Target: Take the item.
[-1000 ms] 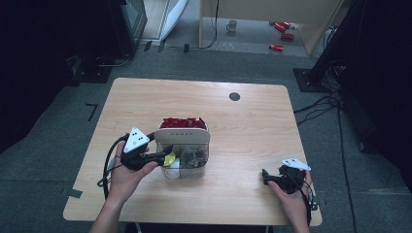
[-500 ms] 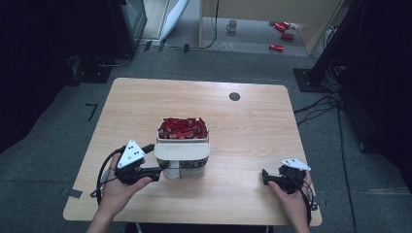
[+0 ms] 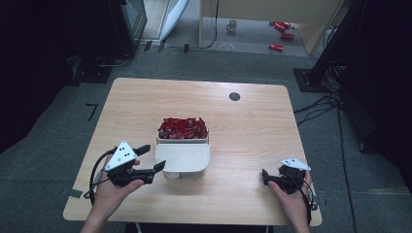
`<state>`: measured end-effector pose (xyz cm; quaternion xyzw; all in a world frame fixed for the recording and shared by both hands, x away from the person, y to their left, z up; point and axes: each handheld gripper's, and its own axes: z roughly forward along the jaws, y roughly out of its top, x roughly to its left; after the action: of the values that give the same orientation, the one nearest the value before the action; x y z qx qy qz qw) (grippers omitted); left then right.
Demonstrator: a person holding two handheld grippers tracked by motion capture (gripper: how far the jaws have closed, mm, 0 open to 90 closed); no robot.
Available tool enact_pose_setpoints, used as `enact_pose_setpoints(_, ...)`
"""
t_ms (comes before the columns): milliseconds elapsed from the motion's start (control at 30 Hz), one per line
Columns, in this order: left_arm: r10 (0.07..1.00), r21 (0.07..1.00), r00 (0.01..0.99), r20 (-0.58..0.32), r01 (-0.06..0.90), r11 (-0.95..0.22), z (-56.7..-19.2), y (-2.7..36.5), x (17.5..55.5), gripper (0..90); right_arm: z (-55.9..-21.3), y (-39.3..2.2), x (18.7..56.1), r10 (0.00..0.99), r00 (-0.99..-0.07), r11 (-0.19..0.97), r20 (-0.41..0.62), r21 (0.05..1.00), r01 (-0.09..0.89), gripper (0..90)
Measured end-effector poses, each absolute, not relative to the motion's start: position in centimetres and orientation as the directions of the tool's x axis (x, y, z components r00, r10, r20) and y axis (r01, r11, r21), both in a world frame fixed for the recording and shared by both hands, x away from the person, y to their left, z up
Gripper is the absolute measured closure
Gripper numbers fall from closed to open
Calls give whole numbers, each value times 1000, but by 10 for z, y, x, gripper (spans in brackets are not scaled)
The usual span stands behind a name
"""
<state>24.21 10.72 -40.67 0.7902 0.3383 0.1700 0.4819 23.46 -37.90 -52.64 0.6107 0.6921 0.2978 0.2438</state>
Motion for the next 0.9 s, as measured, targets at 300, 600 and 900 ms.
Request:
enact_pose_setpoints(300, 793, 887, 606, -66, 399, -231, -408, 101, 267, 377, -526, -379, 235, 990, -135, 77, 26, 710, 700, 0)
enact_pose_setpoints(600, 823, 878, 564, -69, 426, -219, -404, 105, 292, 590, -526, -379, 235, 990, -136, 77, 26, 710, 700, 0)
enact_pose_setpoints(900, 832, 854, 554, -33, 448, -264, -403, 90, 305, 683, -526, -379, 235, 990, -135, 76, 27, 711, 699, 0)
